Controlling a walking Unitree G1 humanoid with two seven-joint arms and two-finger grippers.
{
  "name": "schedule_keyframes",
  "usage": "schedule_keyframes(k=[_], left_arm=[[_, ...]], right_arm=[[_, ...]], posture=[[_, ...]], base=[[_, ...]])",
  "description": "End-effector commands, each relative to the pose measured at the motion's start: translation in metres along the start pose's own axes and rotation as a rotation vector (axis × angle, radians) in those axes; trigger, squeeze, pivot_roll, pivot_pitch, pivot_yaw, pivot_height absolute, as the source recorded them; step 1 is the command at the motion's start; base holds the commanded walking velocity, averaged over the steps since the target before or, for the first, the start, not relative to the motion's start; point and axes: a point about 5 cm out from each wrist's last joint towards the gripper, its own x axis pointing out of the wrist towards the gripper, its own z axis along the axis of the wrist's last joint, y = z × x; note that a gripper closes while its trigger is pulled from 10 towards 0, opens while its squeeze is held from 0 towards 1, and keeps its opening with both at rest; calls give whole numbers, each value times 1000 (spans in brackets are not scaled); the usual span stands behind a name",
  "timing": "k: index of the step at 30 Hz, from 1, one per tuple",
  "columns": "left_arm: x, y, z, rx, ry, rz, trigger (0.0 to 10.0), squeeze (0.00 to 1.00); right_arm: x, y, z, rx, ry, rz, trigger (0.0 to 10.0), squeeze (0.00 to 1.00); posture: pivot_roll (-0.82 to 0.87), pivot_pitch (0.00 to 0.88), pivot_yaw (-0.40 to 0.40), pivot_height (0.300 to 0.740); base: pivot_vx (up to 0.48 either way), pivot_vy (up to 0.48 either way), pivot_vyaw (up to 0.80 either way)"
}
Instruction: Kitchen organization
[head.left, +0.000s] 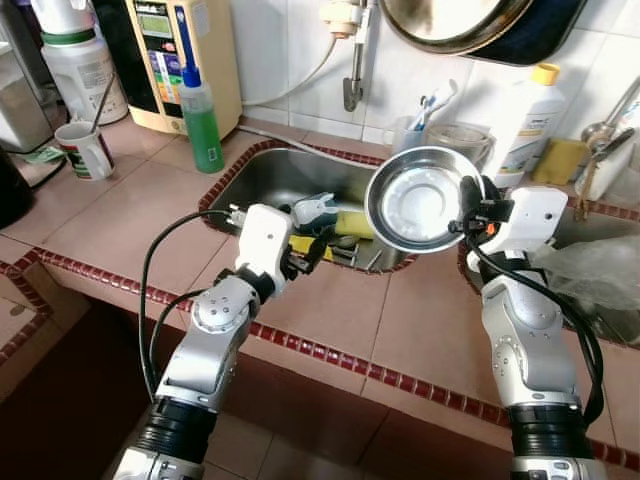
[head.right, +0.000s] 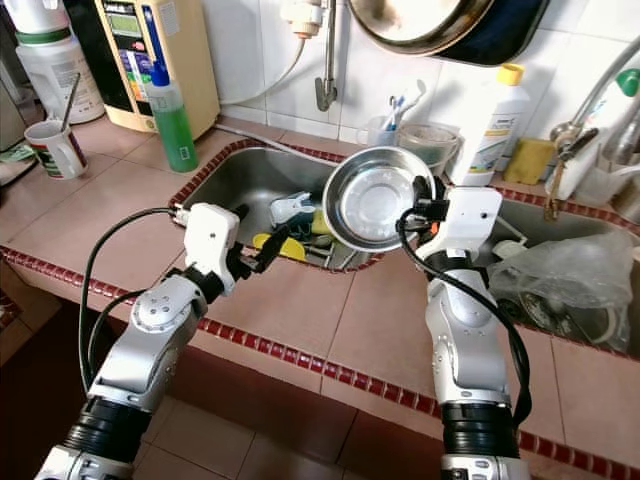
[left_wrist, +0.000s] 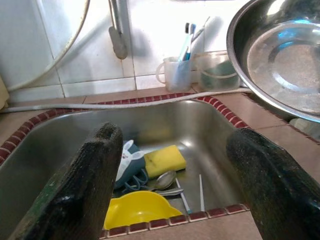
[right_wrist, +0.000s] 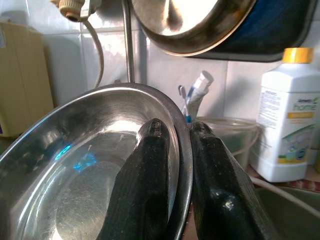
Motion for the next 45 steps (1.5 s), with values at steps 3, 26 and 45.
schedule_keyframes(k=[3, 26, 45], left_arm=[[1, 0, 2, -4, -2, 3, 10000, 0], [0, 1, 0, -10, 10, 9, 10000, 0], [0, 1, 0, -14, 14, 17, 10000, 0]], right_arm=[[4, 1, 8, -6, -36, 15, 10000, 0], [2, 1, 7, -5, -30, 14, 10000, 0], [3, 0, 7, -11, -26, 16, 10000, 0]], posture=[[-3, 0, -19, 740], [-2, 0, -19, 740], [-4, 0, -24, 740]], base=[[245, 0, 0], [247, 0, 0], [271, 0, 0]])
